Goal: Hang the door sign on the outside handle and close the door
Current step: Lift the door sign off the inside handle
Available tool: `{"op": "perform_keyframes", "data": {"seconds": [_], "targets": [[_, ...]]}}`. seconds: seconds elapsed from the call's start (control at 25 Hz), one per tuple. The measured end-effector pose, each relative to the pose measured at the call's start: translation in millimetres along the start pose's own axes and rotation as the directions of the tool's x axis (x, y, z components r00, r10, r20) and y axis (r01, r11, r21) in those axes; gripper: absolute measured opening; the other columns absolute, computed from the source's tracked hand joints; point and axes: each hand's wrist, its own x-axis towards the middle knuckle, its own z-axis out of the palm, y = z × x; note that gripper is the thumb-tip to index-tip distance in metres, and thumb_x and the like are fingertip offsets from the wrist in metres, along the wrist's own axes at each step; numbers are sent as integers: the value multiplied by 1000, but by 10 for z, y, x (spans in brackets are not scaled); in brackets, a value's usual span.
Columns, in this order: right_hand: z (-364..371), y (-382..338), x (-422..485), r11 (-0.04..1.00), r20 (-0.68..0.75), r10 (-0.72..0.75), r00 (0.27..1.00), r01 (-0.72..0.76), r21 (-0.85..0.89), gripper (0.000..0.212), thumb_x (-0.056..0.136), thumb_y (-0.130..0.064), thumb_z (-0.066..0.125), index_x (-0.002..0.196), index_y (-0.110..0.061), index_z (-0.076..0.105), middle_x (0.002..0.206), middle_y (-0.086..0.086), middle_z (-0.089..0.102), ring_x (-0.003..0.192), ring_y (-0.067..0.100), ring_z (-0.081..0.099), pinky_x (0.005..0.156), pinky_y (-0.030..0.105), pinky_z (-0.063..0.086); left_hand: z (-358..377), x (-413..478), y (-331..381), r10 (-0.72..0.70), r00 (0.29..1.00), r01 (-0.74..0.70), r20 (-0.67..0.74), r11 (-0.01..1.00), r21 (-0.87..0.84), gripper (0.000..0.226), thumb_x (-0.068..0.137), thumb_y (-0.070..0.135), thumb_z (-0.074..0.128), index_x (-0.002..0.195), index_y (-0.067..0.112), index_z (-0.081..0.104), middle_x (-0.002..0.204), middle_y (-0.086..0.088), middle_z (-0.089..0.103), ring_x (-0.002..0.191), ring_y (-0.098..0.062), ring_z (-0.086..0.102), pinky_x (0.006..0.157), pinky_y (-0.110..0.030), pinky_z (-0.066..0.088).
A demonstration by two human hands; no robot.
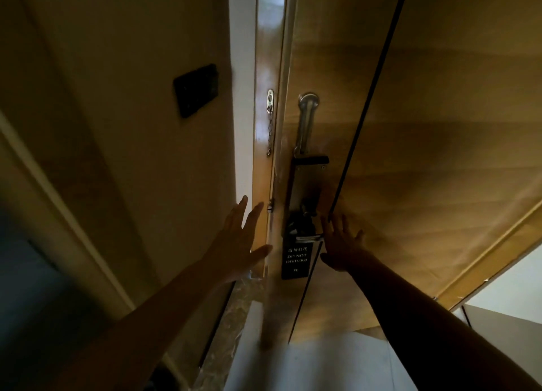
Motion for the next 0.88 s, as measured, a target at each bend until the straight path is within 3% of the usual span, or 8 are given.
{"op": "perform_keyframes", "data": {"seconds": [0.2,0.48,0.68,0.76,0.88], "targets": [[-96,188,-366,993,-41,-68,997,71,95,90,89,-32,59,148,-21,-9,159,13,-8,146,36,-7,110,69,13,82,-215,131,-77,997,77,-4,996,48,87,80,66,43,131,49,-26,158,-9,-4,144,-32,-1,110,-55,21],[-150,369,-590,992,-80,-94,992,100,75,100,82,-39,65,147,-23,-10,159,10,-12,145,34,-10,108,72,13,262,-434,477,-125,992,128,34,986,-104,90,80,56,55,145,33,-4,159,-5,-4,143,-28,8,108,-47,26],[14,470,-717,988,-45,-146,988,148,45,111,75,-47,70,145,-28,-15,158,5,-22,144,32,-17,104,76,10,589,-524,737,-60,994,75,92,985,-158,88,81,58,50,145,33,-4,159,-4,-3,144,-23,-4,112,-49,16],[43,494,-747,988,-30,-142,989,143,49,114,75,-44,71,145,-27,-17,157,5,-23,145,32,-16,105,75,10,670,-517,777,-60,994,75,92,983,-167,88,80,61,48,146,27,1,157,-8,8,142,-22,5,109,-44,21],[21,538,-788,989,-40,-145,989,145,16,110,77,-40,71,146,-25,-14,159,4,-19,146,30,-12,107,74,11,757,-467,789,-91,992,110,91,966,-232,82,80,43,60,145,22,13,143,-12,37,128,-24,35,103,-40,34]]}}
